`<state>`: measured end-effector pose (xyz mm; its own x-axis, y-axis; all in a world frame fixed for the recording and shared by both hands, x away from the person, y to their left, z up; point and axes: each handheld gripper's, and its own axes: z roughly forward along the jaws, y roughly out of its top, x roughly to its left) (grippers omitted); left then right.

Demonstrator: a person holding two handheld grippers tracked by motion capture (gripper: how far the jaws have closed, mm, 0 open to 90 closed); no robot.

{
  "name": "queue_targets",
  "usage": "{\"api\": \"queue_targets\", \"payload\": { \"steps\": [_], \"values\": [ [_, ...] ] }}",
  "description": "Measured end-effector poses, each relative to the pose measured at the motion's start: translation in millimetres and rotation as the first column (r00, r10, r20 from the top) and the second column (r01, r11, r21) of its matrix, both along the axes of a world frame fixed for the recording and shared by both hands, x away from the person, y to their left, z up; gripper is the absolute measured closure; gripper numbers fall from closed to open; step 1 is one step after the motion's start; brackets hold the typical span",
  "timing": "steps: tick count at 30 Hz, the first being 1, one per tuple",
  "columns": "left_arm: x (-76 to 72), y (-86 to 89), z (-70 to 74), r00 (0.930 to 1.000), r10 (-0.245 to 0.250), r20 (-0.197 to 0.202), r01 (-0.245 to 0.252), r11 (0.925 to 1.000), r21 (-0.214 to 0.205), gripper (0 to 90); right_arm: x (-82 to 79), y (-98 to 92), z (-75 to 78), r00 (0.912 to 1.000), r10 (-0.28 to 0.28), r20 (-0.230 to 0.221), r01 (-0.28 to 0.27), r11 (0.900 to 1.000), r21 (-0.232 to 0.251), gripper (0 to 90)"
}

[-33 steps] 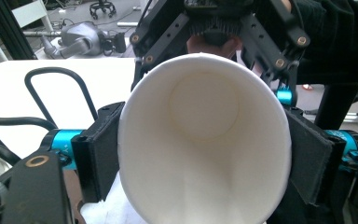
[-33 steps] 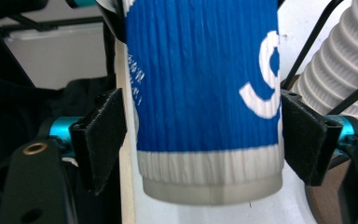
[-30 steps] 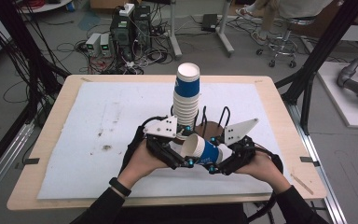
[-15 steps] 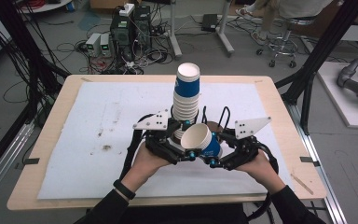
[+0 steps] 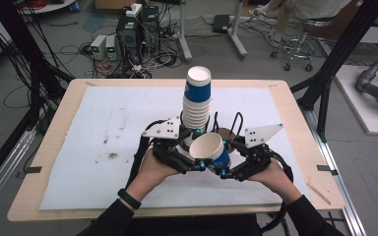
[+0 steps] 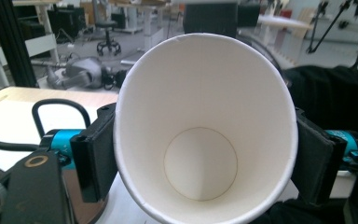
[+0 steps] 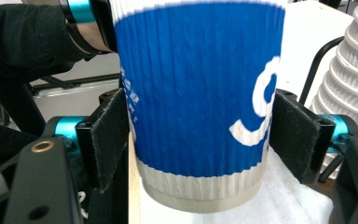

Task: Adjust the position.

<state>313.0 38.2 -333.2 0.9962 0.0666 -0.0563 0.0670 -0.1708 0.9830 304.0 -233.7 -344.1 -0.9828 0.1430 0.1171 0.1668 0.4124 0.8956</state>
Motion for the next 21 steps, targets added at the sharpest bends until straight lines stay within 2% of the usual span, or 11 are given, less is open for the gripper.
{"api": "queue_targets", "payload": {
  "steps": [6,8,9,11,15,17,19,21],
  "values": [
    [-1.6,-0.4,5.2,0.9998,0.004,0.019,-0.005,0.9981,0.062,22.1,-1.3,1.2,1.6,1.0,0.007,0.006,-0.007,0.9992,-0.039,21.5],
    [-2.1,-0.5,7.4,0.9997,-0.014,0.018,0.013,0.998,0.061,22.1,-2.0,6.1,-1.6,0.9999,0.011,0.001,-0.011,0.9982,-0.059,25.2],
    [-2.6,-0.3,8.3,0.9997,-0.016,0.019,0.015,0.998,0.061,22.2,-2.1,7.8,-3.1,0.9999,0.013,0.01,-0.012,0.9982,-0.059,29.3],
    [-2.8,0.4,9.2,0.9998,-0.011,0.018,0.01,0.9986,0.052,22.0,-1.4,9.2,-4.8,0.9998,0.022,0.003,-0.022,0.9989,-0.041,29.8],
    [-3.0,1.3,6.6,0.9999,0.01,-0.01,-0.01,0.9991,-0.041,18.3,-0.5,6.4,-3.5,0.9998,0.021,0.005,-0.021,0.9997,0.014,29.7],
    [-2.9,1.2,4.4,0.9993,0.009,-0.037,-0.012,0.9953,-0.097,17.1,-0.5,5.7,-4.3,0.9998,0.018,0.007,-0.018,0.9986,0.049,29.7],
    [-2.6,0.6,2.1,0.9972,-0.002,-0.075,-0.009,0.9882,-0.153,15.9,-0.4,5.9,-6.6,0.9998,0.018,0.0,-0.018,0.9961,0.086,29.7],
    [-2.3,0.4,0.4,0.9958,-0.002,-0.091,-0.015,0.9832,-0.182,16.0,-1.3,7.2,-9.1,0.9999,0.01,0.006,-0.01,0.9938,0.11,29.6]
  ]
}}
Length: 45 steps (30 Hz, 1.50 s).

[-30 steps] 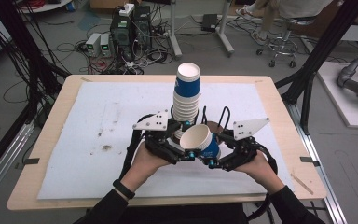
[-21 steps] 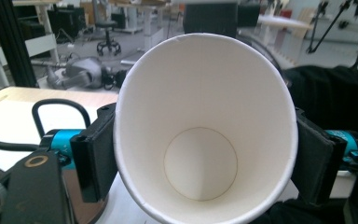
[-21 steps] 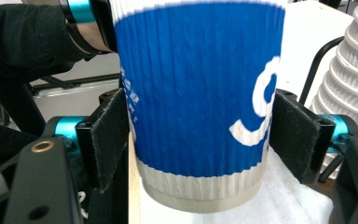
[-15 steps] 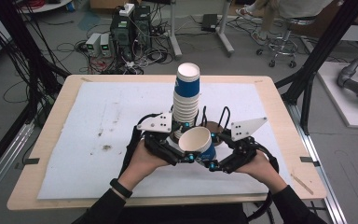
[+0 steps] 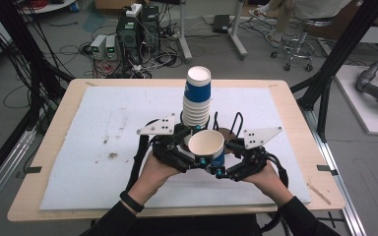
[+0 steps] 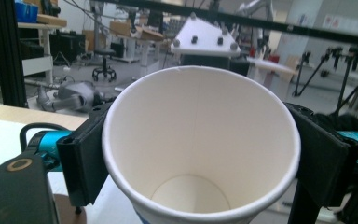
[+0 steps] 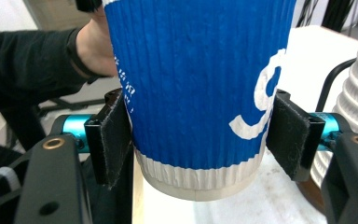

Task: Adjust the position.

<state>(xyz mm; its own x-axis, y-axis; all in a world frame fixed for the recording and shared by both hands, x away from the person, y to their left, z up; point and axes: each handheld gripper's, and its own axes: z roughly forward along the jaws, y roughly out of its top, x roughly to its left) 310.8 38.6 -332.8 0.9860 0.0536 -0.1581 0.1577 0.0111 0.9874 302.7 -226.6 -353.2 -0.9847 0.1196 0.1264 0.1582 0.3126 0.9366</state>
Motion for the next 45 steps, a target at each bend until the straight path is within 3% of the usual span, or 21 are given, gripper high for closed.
{"api": "queue_targets", "payload": {
  "steps": [4,12,18,25,28,32,39,45],
  "values": [
    [-0.1,-0.2,-2.3,0.9999,0.011,-0.003,-0.011,0.9995,-0.029,16.0,-0.9,1.2,-2.9,0.9998,-0.012,-0.013,0.012,0.999,0.043,29.6],
    [-0.6,-3.2,-4.0,0.9999,0.013,-0.002,-0.013,0.999,-0.044,16.1,-1.4,2.7,-6.9,0.999,-0.015,-0.043,0.02,0.993,0.116,29.5],
    [-1.2,-2.4,-1.9,1.0,0.009,0.002,-0.009,0.9989,-0.046,19.1,-2.1,2.4,-7.5,0.9996,-0.016,-0.023,0.018,0.9922,0.124,29.4],
    [-1.7,-3.5,1.5,0.9992,0.004,0.039,-0.005,0.9997,0.025,21.4,-2.7,4.5,-10.4,0.9998,-0.022,-0.001,0.022,0.9942,0.105,28.4],
    [-3.0,-2.7,3.3,0.998,0.008,0.063,-0.01,0.9992,0.039,22.1,-4.9,6.1,-10.0,0.9986,-0.046,0.026,0.043,0.9957,0.082,20.5],
    [-2.4,0.9,5.2,0.9968,0.013,0.078,-0.017,0.9982,0.058,22.9,-6.1,5.4,-8.4,0.9981,-0.043,0.044,0.04,0.9966,0.072,19.3],
    [-3.7,-2.3,4.9,0.9938,0.012,0.11,-0.026,0.9925,0.12,24.0,-6.3,7.5,-8.2,0.9982,-0.055,0.026,0.052,0.9955,0.079,18.7],
    [-7.5,-7.0,7.3,0.991,-0.001,0.134,-0.019,0.9887,0.149,24.1,-6.8,12.3,-13.3,0.9967,-0.078,0.024,0.076,0.993,0.091,18.7]
  ]
}}
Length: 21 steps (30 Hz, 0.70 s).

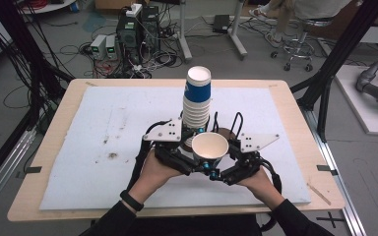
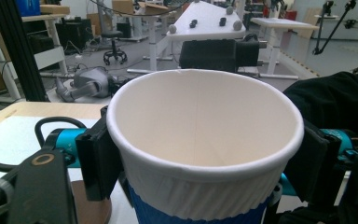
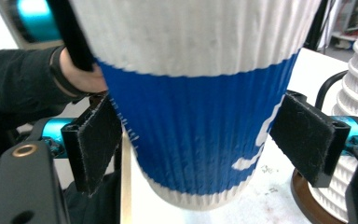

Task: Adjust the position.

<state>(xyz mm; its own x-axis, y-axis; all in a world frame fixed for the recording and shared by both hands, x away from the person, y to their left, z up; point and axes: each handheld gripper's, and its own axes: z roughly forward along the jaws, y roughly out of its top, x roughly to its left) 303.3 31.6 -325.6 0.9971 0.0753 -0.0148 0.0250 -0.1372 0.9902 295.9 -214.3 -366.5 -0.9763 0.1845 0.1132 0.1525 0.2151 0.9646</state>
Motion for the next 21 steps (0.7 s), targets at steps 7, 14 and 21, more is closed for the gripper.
{"api": "queue_targets", "payload": {
  "steps": [7,14,21],
  "values": [
    [-0.3,-1.4,-0.6,0.9999,-0.001,-0.011,0.0,0.9999,-0.01,24.2,-0.6,1.7,-1.0,0.9998,-0.007,-0.019,0.007,0.9994,0.033,19.1],
    [0.8,-2.2,-3.0,0.9998,-0.006,-0.02,0.005,0.9999,-0.011,24.4,-0.3,-0.1,0.7,0.9991,0.005,-0.043,-0.002,0.9971,0.076,19.6],
    [2.1,-1.9,-5.2,0.9994,-0.001,-0.035,0.0,0.9996,-0.027,24.0,-0.1,-0.4,0.7,0.9992,0.021,-0.033,-0.018,0.9969,0.076,25.8]
  ]
}}
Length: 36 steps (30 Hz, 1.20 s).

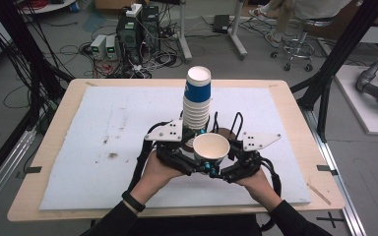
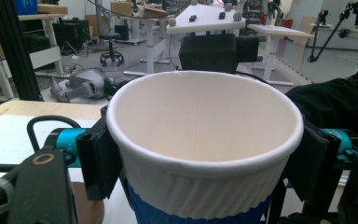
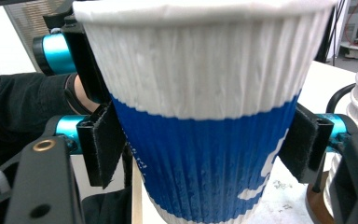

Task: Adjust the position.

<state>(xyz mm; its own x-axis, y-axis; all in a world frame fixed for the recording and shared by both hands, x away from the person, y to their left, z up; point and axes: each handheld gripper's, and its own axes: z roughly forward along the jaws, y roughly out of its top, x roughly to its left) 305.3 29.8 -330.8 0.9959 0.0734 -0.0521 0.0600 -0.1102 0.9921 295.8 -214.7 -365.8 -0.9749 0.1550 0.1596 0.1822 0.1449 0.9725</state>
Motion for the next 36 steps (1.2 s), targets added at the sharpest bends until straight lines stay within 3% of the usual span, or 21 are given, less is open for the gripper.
{"api": "queue_targets", "payload": {
  "steps": [7,16,23,36],
  "values": [
    [1.1,2.8,0.0,0.9997,-0.002,-0.022,0.002,0.9993,-0.037,15.1,0.8,-0.4,0.1,1.0,-0.003,0.006,0.003,1.0,-0.002,25.3],
    [2.7,22.4,3.4,0.9996,0.02,-0.021,-0.022,0.9975,-0.067,12.9,4.5,-8.5,3.3,0.9994,-0.033,0.01,0.032,0.9994,0.011,25.3],
    [4.4,30.8,0.2,0.9984,0.053,-0.018,-0.054,0.9966,-0.062,12.9,6.5,-15.5,8.0,0.9987,-0.048,0.018,0.048,0.9986,0.023,25.3],
    [6.4,24.7,-20.1,0.9964,0.08,-0.029,-0.08,0.9967,-0.016,12.9,8.0,-21.9,16.4,0.9986,-0.051,0.015,0.05,0.9972,0.056,25.3]
  ]
}}
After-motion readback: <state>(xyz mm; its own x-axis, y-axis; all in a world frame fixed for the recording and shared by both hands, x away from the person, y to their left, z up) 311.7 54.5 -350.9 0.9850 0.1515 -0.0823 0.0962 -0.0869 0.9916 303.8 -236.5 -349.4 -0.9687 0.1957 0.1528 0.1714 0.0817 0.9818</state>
